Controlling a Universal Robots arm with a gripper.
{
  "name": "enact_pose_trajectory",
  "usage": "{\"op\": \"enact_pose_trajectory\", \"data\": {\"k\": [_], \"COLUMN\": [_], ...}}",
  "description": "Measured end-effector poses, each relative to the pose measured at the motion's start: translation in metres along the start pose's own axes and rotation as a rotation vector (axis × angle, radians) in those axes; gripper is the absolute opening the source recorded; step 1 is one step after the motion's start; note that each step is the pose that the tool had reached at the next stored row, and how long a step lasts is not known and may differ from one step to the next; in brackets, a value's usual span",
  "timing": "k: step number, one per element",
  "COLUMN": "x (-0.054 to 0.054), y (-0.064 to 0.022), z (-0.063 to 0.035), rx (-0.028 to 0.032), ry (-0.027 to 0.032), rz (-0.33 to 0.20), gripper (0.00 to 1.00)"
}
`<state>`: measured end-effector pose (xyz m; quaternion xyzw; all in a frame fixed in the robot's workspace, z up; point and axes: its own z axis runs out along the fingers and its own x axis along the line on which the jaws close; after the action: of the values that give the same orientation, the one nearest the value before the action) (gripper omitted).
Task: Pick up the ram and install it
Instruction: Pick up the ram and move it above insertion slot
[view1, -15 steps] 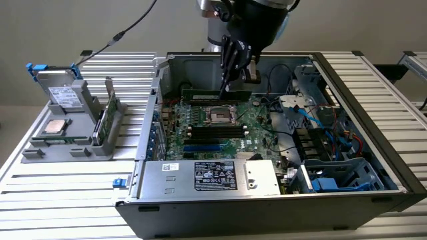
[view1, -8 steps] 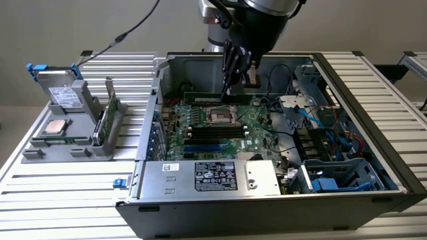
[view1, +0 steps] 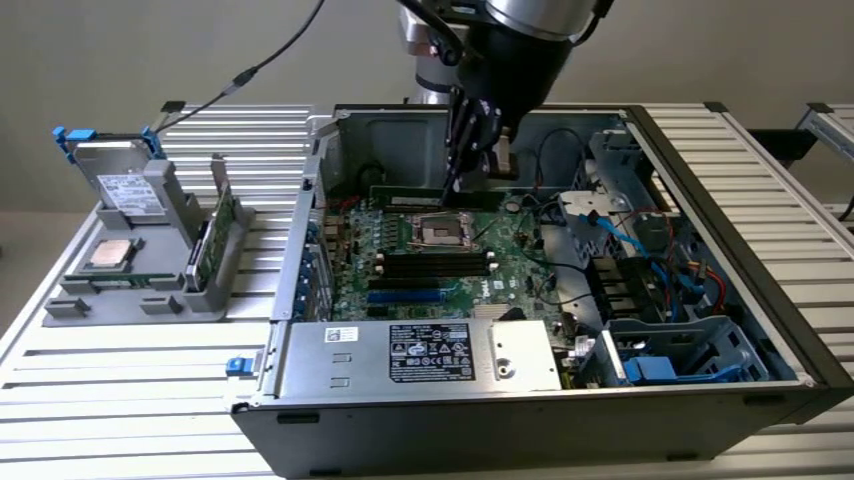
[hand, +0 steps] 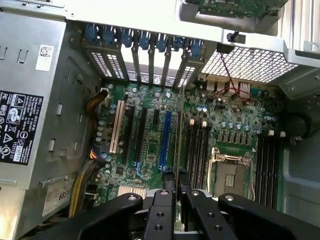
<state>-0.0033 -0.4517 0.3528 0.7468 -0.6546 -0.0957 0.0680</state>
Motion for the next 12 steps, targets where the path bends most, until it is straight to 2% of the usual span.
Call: {"op": "enact_pose_trajectory", "data": {"k": [4, 7, 12], "x": [-0.006, -0.01, -0.018], "y": [-0.002, -0.0033, -0.0051], "z": [0.0032, 0.0053, 0.0082], "rx": [0.0021, 0.0065, 0.0209], "ry": [-0.0001, 0.0004, 0.0046], "rz": [0.001, 0.002, 0.004], "gripper": [0.14, 0.14, 0.14]}}
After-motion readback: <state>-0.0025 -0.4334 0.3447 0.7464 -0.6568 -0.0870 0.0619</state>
